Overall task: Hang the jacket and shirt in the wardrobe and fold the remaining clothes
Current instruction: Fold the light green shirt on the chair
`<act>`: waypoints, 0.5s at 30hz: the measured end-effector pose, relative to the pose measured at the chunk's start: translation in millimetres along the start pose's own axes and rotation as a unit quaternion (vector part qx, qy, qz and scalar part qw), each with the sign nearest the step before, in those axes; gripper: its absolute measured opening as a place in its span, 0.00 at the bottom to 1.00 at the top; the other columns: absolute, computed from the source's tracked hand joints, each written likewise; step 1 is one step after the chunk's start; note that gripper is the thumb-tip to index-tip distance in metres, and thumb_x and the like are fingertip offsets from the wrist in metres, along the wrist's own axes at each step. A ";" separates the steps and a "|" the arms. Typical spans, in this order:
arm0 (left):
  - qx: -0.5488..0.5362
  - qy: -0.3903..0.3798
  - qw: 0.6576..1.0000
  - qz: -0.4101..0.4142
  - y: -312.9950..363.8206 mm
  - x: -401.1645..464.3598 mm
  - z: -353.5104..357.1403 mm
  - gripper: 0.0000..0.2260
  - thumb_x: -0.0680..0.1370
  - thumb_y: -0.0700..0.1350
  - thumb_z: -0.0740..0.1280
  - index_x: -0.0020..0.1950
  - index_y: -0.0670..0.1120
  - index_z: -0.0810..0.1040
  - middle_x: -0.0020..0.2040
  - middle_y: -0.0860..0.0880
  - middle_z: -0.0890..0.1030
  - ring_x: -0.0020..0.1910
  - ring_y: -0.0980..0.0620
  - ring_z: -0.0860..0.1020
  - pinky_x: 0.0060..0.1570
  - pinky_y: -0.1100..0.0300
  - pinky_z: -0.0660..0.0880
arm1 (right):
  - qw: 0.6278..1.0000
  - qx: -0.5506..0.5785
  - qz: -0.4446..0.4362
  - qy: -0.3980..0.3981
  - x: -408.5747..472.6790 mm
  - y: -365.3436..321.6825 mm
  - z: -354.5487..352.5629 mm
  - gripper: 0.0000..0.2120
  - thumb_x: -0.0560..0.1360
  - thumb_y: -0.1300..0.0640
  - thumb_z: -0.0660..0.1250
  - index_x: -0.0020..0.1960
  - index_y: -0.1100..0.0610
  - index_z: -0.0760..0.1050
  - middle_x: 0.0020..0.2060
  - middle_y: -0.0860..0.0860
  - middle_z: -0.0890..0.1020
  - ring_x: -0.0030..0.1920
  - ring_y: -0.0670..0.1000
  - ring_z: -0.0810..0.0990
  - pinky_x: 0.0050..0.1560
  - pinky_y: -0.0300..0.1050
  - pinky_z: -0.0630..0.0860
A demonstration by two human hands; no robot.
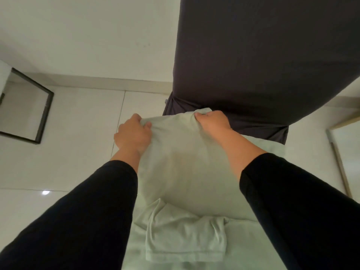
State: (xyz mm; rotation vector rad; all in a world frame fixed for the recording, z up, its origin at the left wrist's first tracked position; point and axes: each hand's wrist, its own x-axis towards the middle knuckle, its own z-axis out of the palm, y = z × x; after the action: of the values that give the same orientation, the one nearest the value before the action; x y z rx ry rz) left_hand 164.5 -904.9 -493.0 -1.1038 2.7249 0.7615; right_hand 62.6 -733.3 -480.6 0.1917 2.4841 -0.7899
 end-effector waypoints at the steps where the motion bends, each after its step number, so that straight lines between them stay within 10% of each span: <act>1: -0.030 0.015 0.999 0.009 1.0 -0.8 -5.0 0.08 0.80 0.52 0.58 0.53 0.48 0.68 0.45 0.49 0.75 0.46 0.44 0.74 0.45 0.54 0.66 | 0.999 0.021 -0.016 0.019 -3.0 -1.3 -1.4 0.18 0.74 0.42 0.60 0.51 0.55 0.78 0.56 0.54 0.80 0.59 0.59 0.76 0.64 0.55 0.70; 3: -0.131 0.029 0.991 0.019 5.3 -4.9 -13.1 0.04 0.80 0.47 0.59 0.50 0.47 0.65 0.39 0.50 0.72 0.38 0.48 0.71 0.39 0.56 0.65 | 0.995 0.076 -0.042 0.049 -11.9 -2.6 -5.7 0.10 0.75 0.48 0.61 0.38 0.52 0.71 0.43 0.51 0.77 0.51 0.57 0.75 0.54 0.48 0.71; 8: -0.347 -0.008 0.938 -0.021 16.5 -25.4 -35.1 0.11 0.77 0.34 0.54 0.52 0.49 0.66 0.35 0.51 0.69 0.32 0.53 0.67 0.30 0.63 0.63 | 0.967 0.235 -0.053 0.087 -42.7 -2.6 -17.9 0.09 0.77 0.52 0.63 0.53 0.54 0.67 0.37 0.47 0.72 0.36 0.48 0.72 0.34 0.41 0.67; 15: -0.315 -0.064 0.947 0.009 -1.9 -93.9 -57.4 0.21 0.73 0.31 0.53 0.54 0.50 0.78 0.36 0.50 0.73 0.30 0.54 0.69 0.26 0.68 0.67 | 0.986 0.103 -0.106 0.083 -108.0 22.5 -22.3 0.13 0.79 0.62 0.54 0.56 0.49 0.72 0.51 0.52 0.77 0.43 0.52 0.73 0.42 0.41 0.65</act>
State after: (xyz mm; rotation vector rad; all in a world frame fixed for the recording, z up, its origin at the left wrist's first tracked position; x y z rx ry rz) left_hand 239.5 -875.4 -418.1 -1.0629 2.4328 1.7172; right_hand 151.4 -699.7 -420.1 0.0672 2.6066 -1.1643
